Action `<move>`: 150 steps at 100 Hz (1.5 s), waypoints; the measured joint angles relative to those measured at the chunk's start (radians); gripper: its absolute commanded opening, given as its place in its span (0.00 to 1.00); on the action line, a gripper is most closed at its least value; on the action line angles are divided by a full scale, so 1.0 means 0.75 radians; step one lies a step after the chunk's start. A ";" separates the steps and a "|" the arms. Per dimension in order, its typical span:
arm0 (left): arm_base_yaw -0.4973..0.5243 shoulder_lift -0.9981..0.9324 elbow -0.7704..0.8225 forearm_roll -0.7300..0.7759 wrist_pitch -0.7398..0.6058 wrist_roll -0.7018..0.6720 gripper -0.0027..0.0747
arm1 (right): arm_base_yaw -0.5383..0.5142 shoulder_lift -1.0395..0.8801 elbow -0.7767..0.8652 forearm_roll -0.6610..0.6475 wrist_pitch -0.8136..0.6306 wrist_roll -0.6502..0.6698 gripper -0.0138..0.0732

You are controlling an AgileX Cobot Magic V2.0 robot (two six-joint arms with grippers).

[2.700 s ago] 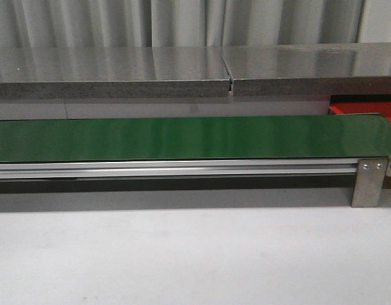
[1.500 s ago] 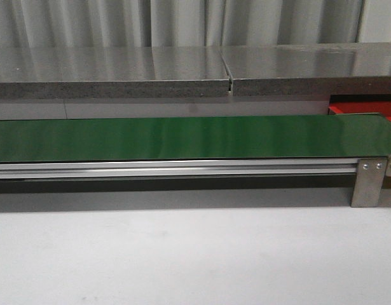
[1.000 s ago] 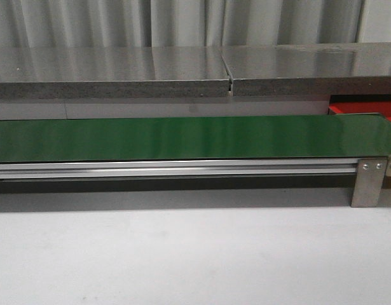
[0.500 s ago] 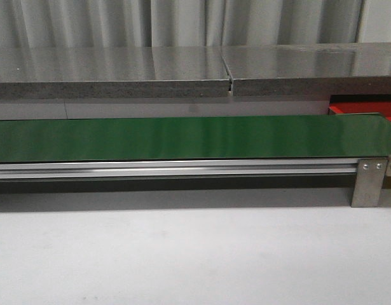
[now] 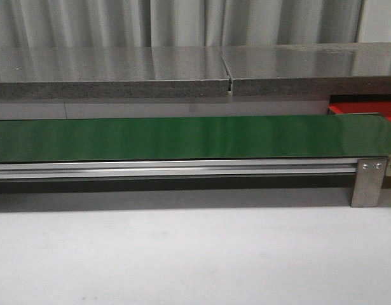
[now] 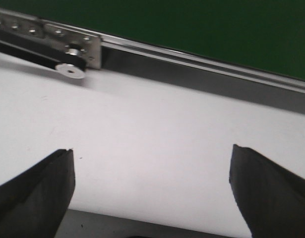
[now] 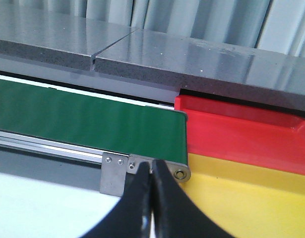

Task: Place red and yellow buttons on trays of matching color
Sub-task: 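Move the left gripper over the red and yellow buttons beside the belt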

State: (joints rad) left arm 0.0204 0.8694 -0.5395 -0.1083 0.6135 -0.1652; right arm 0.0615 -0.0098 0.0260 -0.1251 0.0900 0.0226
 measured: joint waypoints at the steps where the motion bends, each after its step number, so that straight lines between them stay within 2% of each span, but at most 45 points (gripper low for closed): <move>1: 0.009 0.000 0.000 0.000 0.005 -0.002 0.84 | 0.000 0.000 0.000 0.000 0.000 0.000 0.08; 32: 0.528 0.034 -0.115 0.010 0.042 -0.005 0.84 | 0.000 0.000 0.000 0.000 0.000 0.000 0.08; 49: 0.690 0.167 -0.200 0.026 0.046 -0.005 0.84 | 0.000 0.000 0.000 0.000 0.000 0.000 0.08; 94: 0.731 0.597 -0.457 0.206 0.055 -0.005 0.84 | 0.000 0.000 0.000 0.000 0.000 0.000 0.08; 119: 0.731 0.709 -0.474 0.280 0.043 -0.005 0.84 | 0.000 0.000 0.000 0.000 0.000 0.000 0.08; 150: 0.731 0.849 -0.477 0.368 -0.078 -0.069 0.84 | 0.000 0.000 0.000 0.000 0.000 0.000 0.08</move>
State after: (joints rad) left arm 0.5689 1.5064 -0.8970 0.1673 0.5551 -0.2169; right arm 0.0615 -0.0098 0.0260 -0.1251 0.0900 0.0226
